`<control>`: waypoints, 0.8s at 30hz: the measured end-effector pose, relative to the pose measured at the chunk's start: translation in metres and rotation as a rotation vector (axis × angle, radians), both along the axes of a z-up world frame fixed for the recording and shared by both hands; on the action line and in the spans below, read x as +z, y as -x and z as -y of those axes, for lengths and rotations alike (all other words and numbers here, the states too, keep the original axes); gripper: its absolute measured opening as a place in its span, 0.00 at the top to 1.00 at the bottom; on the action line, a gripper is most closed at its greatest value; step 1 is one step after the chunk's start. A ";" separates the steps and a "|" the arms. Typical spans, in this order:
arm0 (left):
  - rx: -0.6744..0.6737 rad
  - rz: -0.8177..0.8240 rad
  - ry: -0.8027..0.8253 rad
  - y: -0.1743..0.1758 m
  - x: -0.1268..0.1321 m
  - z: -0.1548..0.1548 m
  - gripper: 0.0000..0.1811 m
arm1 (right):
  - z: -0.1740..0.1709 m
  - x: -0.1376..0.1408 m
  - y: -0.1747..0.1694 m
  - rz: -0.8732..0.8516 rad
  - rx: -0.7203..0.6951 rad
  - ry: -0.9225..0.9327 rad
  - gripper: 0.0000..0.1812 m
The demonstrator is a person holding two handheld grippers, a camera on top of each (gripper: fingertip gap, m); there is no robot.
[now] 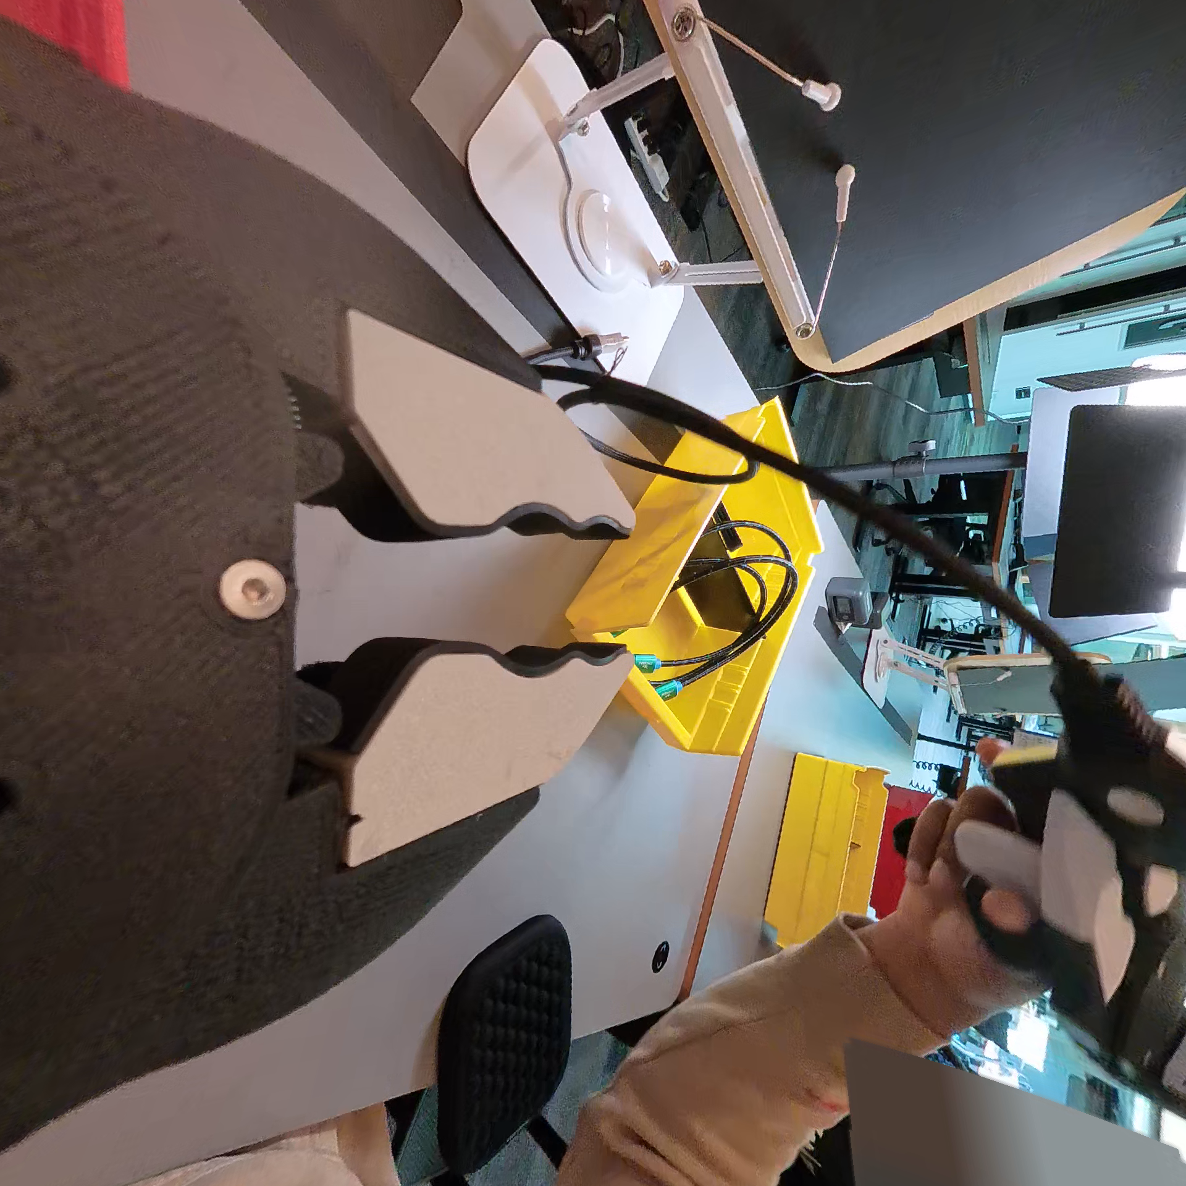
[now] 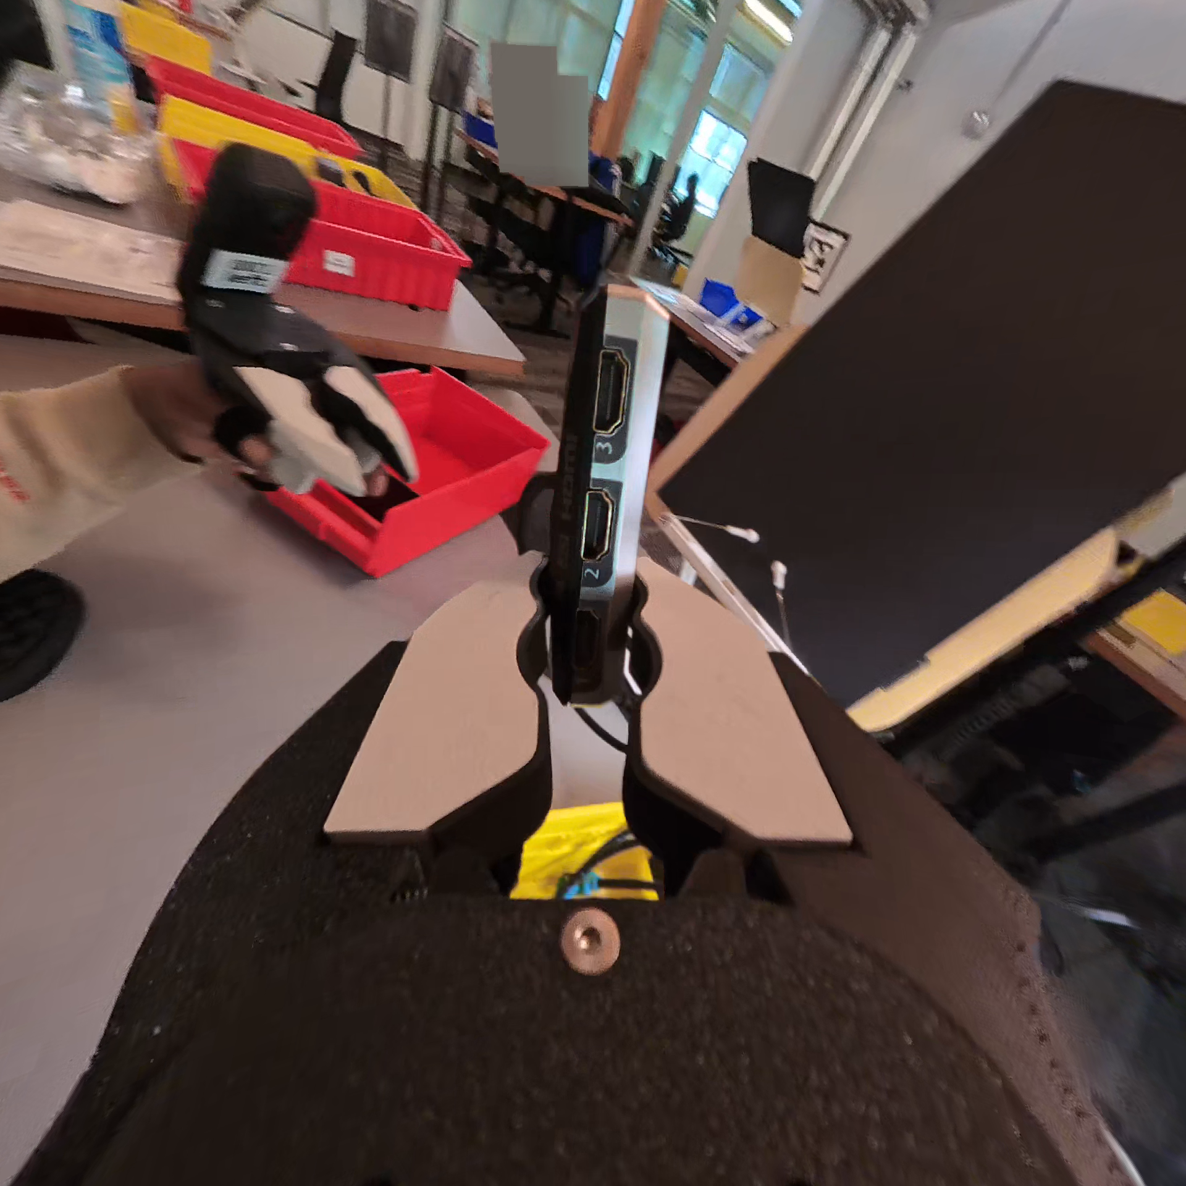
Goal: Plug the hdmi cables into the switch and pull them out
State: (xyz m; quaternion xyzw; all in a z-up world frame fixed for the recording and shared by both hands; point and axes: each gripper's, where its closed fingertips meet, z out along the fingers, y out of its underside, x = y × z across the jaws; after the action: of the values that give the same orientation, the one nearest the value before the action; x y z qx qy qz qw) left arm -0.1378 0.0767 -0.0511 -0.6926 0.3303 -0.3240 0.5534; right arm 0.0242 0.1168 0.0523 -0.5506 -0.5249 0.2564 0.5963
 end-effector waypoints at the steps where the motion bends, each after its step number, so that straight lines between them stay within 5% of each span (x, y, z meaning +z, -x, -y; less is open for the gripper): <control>1: 0.000 -0.004 -0.002 0.000 0.000 0.000 0.83 | -0.016 0.000 -0.006 0.005 -0.041 0.030 0.88; 5: -0.003 -0.006 -0.010 0.000 0.002 0.002 0.83 | -0.087 -0.026 -0.047 0.012 -0.227 0.254 0.89; 13: 0.001 -0.001 0.005 0.001 -0.002 -0.002 0.84 | -0.179 -0.150 -0.116 0.109 -0.496 0.737 0.88; 17: 0.003 -0.015 0.017 0.000 -0.008 -0.004 0.84 | -0.199 -0.191 -0.131 0.176 -0.565 0.949 0.86; 24: 0.013 -0.021 0.030 0.005 -0.013 -0.008 0.84 | -0.218 -0.224 -0.168 0.370 -0.755 0.951 0.78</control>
State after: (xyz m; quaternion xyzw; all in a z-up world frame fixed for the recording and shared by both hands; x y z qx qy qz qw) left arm -0.1432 0.0848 -0.0642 -0.7064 0.3265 -0.3181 0.5415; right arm 0.1920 0.3343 -0.1712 -0.9377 -0.2177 0.1343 0.2351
